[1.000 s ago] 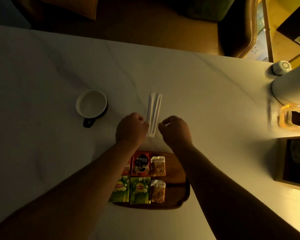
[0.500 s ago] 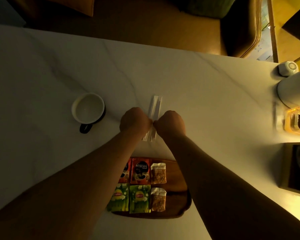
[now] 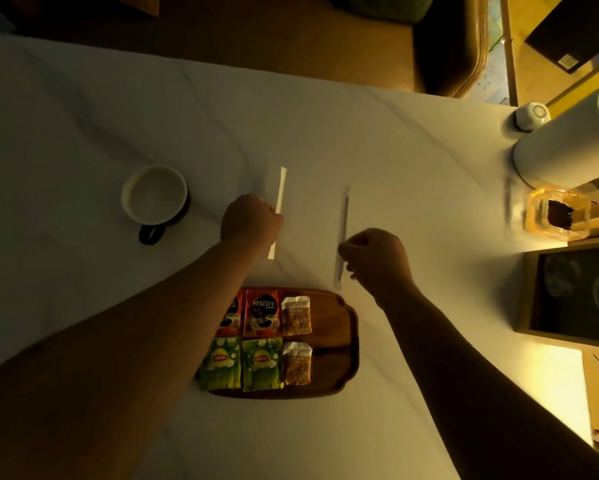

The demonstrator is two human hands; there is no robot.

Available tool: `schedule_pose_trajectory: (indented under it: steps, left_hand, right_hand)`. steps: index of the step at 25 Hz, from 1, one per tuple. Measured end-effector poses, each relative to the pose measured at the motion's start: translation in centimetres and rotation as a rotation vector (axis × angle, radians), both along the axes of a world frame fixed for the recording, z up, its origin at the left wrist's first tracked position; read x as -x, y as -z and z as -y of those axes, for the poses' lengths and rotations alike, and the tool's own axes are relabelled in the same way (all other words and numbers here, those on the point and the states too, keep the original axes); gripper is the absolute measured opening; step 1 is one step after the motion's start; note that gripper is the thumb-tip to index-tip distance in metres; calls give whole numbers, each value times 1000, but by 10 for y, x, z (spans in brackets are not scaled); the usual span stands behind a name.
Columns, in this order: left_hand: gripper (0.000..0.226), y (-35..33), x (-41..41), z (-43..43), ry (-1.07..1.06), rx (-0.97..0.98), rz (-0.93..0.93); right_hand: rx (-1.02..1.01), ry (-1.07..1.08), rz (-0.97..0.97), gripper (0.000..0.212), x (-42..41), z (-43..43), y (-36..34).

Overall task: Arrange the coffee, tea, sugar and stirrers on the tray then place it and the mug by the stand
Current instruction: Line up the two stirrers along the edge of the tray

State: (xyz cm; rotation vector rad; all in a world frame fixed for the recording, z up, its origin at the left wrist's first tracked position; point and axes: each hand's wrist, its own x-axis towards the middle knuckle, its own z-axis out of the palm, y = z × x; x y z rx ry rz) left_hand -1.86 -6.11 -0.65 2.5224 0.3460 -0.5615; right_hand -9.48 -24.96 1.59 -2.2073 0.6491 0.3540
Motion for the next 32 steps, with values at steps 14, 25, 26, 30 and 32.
schedule_pose_trajectory:
  steps: [14,25,26,30,32]
  left_hand:
    - [14,9,200,32,117,188,-213]
    - [23,0,203,37,306,-85,39]
    - [21,-2,211,31,418,-75,174]
    - [42,7,241,13,800,-107,460]
    - [50,11,247,10,829,-116,439]
  right_hand:
    - [-98,-60,-283,8,143,6,20]
    - [149,-221,-149,5,156,1,21]
    - [244,-317,-55,8,165,4,19]
    - [408,-736,216,44,198,15,23]
    - [426,-857,189,61,204,17,31]
